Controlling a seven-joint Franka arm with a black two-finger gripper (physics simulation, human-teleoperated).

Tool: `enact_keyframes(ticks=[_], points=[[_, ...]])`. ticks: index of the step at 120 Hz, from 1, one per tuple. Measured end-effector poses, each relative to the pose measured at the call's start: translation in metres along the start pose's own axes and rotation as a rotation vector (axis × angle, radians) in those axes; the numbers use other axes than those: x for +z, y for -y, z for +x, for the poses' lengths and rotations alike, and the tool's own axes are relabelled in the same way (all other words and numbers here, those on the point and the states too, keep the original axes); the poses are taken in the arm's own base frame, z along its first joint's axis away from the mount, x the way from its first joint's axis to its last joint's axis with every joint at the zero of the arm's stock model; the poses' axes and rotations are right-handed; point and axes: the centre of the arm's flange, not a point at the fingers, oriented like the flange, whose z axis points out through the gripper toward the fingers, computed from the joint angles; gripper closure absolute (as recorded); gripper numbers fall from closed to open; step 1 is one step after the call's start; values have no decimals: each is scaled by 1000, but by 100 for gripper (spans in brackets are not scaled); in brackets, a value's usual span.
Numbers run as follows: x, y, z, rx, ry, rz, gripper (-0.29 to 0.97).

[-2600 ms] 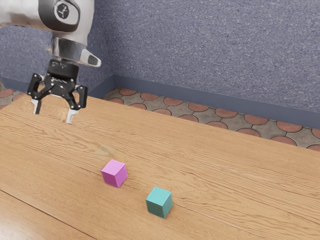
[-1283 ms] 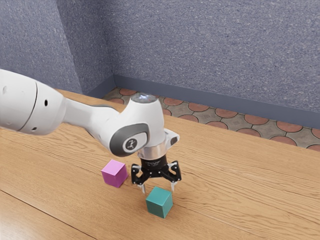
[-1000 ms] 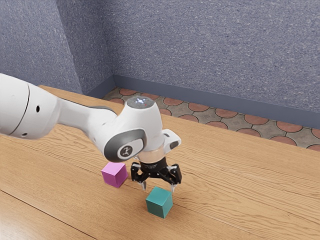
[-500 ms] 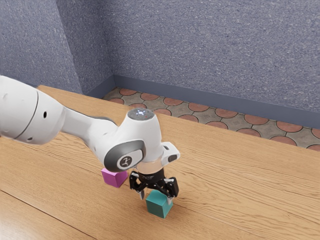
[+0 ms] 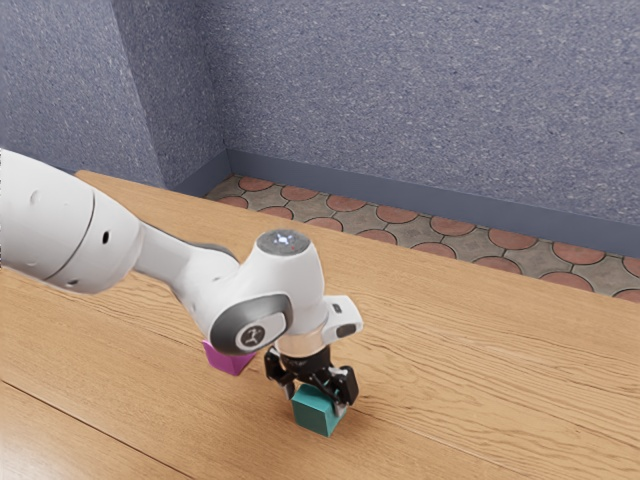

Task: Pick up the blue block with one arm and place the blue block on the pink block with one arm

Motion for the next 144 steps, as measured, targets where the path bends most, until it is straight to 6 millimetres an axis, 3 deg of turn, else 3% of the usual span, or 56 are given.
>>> enact_keyframes(ticks=[33, 52, 65, 73, 82, 93, 106, 124, 144], points=[[12, 0, 1, 28, 11, -6, 1], [8, -2, 2, 39, 0, -8, 21], [6, -2, 2, 42, -6, -8, 25], [-5, -1, 3, 43, -26, -9, 28], [-30, 4, 7, 36, -72, -9, 30], [-56, 22, 15, 2, -112, -1, 31], [-80, 77, 32, -99, -137, 18, 32], [-110, 150, 10, -219, -147, 81, 31], [-106, 176, 4, -248, -100, 106, 31]])
